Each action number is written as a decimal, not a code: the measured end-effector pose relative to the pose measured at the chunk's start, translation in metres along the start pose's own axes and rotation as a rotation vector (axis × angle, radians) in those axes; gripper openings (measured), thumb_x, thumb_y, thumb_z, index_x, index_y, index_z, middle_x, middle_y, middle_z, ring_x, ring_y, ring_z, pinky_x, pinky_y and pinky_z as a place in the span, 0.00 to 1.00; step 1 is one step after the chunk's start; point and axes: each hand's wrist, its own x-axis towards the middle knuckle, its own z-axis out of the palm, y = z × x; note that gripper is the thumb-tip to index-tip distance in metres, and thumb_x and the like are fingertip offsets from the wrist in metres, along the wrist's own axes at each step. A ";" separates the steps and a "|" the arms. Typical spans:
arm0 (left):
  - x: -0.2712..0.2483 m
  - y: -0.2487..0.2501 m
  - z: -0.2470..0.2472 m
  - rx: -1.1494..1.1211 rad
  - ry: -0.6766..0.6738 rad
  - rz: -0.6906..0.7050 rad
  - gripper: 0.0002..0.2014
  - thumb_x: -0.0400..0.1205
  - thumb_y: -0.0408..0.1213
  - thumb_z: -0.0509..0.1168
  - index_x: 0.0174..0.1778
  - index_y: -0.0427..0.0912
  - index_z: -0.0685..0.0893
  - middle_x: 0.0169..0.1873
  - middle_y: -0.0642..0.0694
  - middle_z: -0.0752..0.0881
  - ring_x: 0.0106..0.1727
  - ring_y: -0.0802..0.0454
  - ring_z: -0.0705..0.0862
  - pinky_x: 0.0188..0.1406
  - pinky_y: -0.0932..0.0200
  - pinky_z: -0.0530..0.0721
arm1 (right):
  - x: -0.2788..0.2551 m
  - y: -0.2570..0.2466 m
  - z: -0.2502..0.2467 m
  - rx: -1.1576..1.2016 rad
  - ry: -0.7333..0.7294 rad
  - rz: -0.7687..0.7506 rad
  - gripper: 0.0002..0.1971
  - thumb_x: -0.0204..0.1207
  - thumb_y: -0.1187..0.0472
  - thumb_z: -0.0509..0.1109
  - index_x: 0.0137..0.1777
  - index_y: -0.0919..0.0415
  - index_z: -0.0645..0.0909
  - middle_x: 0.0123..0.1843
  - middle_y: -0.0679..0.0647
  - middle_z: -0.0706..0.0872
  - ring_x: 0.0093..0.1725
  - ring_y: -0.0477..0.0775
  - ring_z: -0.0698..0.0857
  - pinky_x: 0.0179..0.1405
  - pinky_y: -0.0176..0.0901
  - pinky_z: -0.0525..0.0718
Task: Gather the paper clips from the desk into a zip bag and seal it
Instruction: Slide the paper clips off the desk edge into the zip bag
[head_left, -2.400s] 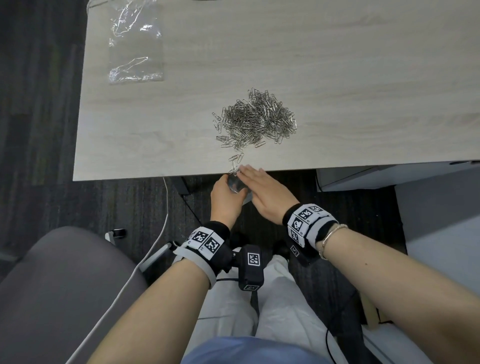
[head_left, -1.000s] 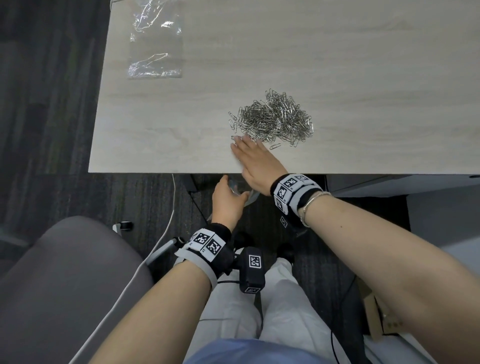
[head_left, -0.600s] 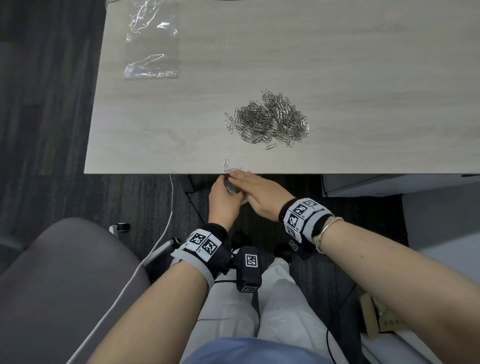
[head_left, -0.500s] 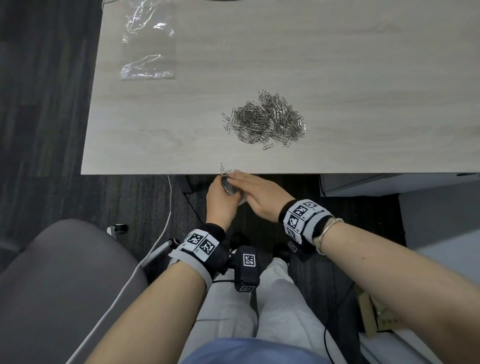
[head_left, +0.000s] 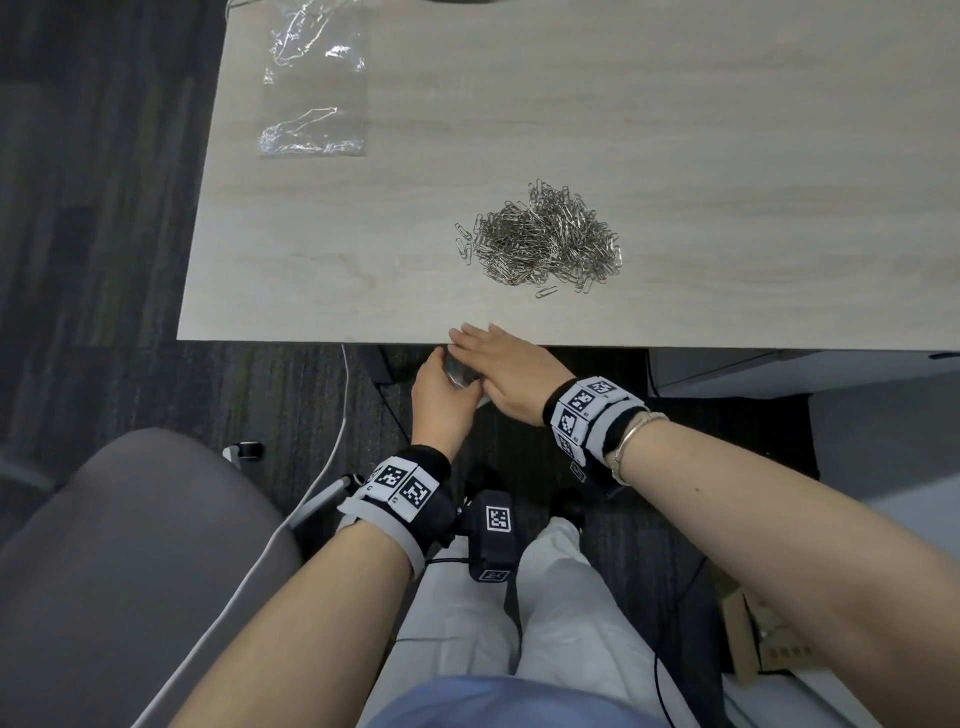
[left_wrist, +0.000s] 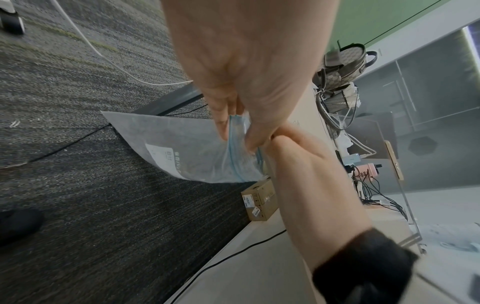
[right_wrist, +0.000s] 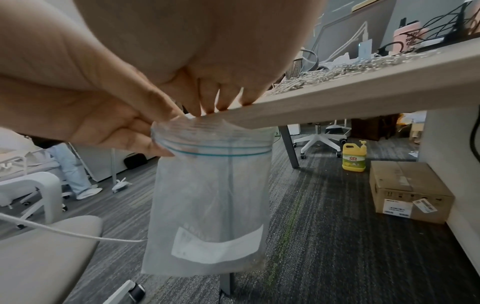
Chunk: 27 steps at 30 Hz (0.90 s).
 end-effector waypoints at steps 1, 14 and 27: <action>0.000 -0.001 0.000 0.014 -0.003 -0.013 0.31 0.76 0.35 0.70 0.75 0.35 0.68 0.70 0.40 0.77 0.67 0.50 0.77 0.62 0.63 0.72 | -0.006 0.001 0.001 0.016 0.014 -0.011 0.27 0.77 0.68 0.55 0.78 0.62 0.63 0.82 0.56 0.62 0.83 0.53 0.55 0.82 0.46 0.46; -0.025 0.004 0.031 0.140 -0.165 0.160 0.19 0.79 0.31 0.65 0.67 0.39 0.78 0.68 0.42 0.77 0.69 0.48 0.77 0.70 0.59 0.73 | -0.072 0.041 0.016 0.135 -0.039 0.251 0.12 0.78 0.62 0.62 0.59 0.59 0.81 0.59 0.56 0.82 0.57 0.59 0.82 0.56 0.51 0.79; -0.039 0.029 0.063 0.621 -0.664 0.226 0.21 0.84 0.54 0.54 0.36 0.40 0.78 0.37 0.43 0.82 0.41 0.45 0.81 0.38 0.54 0.74 | -0.104 0.066 0.004 0.186 -0.018 0.353 0.10 0.71 0.65 0.62 0.46 0.63 0.85 0.50 0.56 0.84 0.50 0.58 0.82 0.51 0.50 0.81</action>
